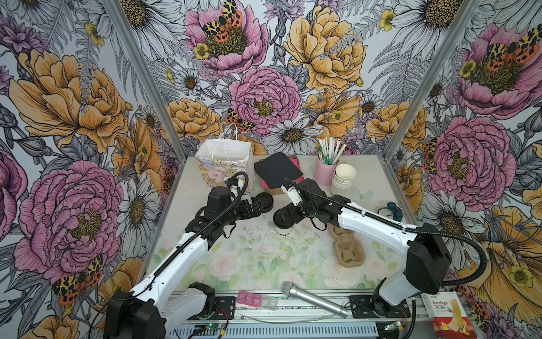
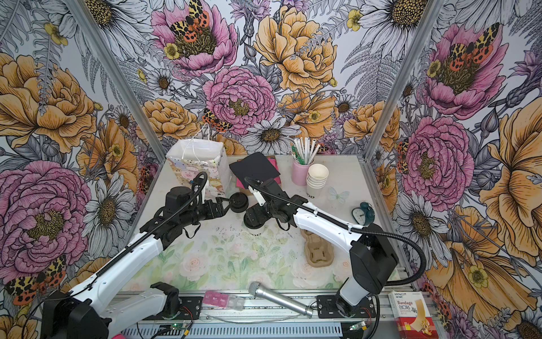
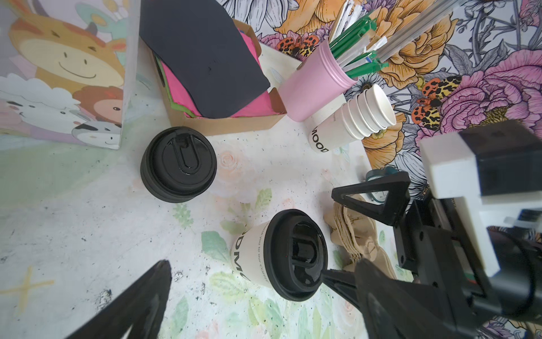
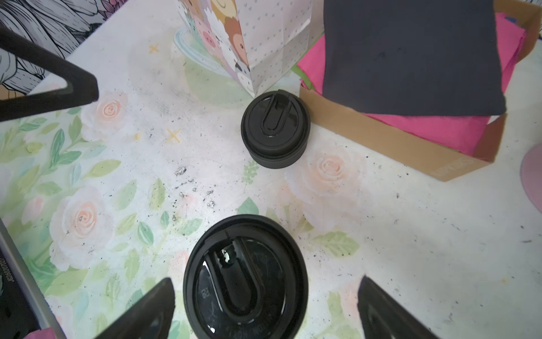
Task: Pack a coffee takeout order
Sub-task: Close the lid on the coffee cup.
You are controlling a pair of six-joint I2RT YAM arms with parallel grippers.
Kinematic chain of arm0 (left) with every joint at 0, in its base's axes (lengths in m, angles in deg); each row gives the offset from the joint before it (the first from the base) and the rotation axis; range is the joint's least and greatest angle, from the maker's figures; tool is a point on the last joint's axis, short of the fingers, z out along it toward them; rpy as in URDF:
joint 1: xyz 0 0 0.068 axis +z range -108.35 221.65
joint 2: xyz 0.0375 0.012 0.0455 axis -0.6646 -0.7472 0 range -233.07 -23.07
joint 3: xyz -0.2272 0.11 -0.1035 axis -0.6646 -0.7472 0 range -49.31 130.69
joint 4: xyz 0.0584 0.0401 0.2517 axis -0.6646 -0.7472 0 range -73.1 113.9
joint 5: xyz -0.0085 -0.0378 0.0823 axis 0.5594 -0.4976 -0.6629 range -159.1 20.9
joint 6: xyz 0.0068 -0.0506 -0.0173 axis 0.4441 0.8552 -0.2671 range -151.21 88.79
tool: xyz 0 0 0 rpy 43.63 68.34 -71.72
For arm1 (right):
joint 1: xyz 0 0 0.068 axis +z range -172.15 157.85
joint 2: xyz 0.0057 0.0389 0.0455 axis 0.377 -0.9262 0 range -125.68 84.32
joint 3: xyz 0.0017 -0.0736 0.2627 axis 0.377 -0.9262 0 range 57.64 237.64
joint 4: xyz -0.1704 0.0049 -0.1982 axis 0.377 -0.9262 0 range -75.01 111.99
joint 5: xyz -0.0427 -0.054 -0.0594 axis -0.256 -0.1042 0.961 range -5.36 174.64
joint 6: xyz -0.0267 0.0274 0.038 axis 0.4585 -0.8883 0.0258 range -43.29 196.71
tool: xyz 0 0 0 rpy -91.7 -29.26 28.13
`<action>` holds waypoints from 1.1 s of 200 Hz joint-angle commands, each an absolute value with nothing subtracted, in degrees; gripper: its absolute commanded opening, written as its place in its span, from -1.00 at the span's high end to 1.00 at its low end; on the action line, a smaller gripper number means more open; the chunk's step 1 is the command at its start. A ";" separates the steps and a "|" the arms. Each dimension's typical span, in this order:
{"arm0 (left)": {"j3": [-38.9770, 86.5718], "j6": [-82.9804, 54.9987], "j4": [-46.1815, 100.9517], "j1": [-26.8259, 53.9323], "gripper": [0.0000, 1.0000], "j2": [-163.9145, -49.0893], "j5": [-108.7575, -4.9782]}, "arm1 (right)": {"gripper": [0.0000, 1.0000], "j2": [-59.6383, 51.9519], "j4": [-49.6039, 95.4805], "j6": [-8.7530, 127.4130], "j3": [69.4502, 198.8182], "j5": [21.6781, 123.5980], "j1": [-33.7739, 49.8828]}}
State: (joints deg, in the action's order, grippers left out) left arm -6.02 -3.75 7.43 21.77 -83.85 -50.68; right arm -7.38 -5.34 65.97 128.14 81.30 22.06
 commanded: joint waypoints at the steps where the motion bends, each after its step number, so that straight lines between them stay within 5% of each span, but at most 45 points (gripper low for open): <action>1: -6.63 -4.08 8.41 21.97 -0.98 -83.78 -50.21 | -0.98 -9.33 -8.20 68.36 130.94 84.24 22.83; 76: -11.29 2.71 17.72 17.76 -0.54 -87.64 -39.74 | -0.99 -7.62 -9.13 67.76 131.03 86.44 22.60; 145: -16.22 12.16 28.15 13.27 -0.14 -92.45 -40.41 | -0.97 -8.22 -9.04 64.11 130.37 87.08 20.13; 220: -15.66 14.06 31.89 10.97 -0.05 -97.92 -41.46 | -0.94 -8.72 -8.79 62.85 128.20 89.57 18.72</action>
State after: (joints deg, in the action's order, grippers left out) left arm -16.01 13.26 28.92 11.26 -96.81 -41.28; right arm -9.13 -9.02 63.68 129.52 87.97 19.11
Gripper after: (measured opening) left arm 0.526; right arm 0.973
